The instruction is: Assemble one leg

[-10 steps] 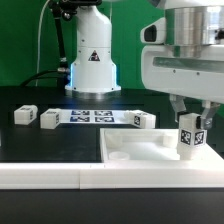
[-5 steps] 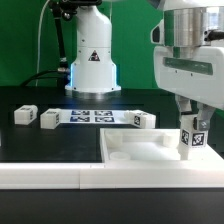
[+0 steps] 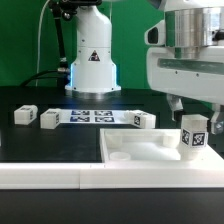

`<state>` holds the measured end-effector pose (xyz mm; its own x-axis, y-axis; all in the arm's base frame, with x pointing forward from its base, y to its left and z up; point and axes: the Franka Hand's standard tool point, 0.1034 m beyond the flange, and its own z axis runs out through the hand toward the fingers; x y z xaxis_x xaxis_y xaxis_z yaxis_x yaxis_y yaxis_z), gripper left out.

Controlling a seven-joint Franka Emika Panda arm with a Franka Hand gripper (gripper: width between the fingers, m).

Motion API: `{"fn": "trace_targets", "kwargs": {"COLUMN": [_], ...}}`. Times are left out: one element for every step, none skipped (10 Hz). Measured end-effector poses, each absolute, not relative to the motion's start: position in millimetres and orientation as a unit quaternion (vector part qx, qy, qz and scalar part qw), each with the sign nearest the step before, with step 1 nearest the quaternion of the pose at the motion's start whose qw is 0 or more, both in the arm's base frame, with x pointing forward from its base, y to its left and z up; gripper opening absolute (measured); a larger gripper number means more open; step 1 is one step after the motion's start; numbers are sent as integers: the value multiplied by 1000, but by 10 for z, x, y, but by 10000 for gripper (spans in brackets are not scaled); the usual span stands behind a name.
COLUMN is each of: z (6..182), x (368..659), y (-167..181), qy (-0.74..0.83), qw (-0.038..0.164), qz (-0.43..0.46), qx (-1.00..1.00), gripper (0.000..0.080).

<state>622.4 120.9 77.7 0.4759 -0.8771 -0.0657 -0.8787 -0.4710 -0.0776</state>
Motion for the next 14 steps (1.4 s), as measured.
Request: {"fn": "trace_targets", "kwargs": {"z": [771,757,750,766,780,784,793,797,787,779,782,781,780,779], "x": [6208,6205,6203,6204,6217,6218,6224,6227,6216,6235,6246,6260,6261,6261], "y": [1217,1209,1203,1203,1195,1191,1189,1183,1177,1183,1184,1181,1175,1175], "qy": [462,404,356,298,237,185,135,88,57,31,8,-4,-19,-16], "qw": [49,49,47,40,32,25,16,9,7,6,6,7,7,7], "qz": [9,6,6,6,1,-2,-5,-5,5,6,2,-3,-3,-3], "qx": [-885,-914,-933,-954,-971,-982,-991,-996,-998,-999,-1000,-1000,-1000,-1000], "gripper": [646,646,646,649,649,649,649,649,649,649,649,649,649,649]}}
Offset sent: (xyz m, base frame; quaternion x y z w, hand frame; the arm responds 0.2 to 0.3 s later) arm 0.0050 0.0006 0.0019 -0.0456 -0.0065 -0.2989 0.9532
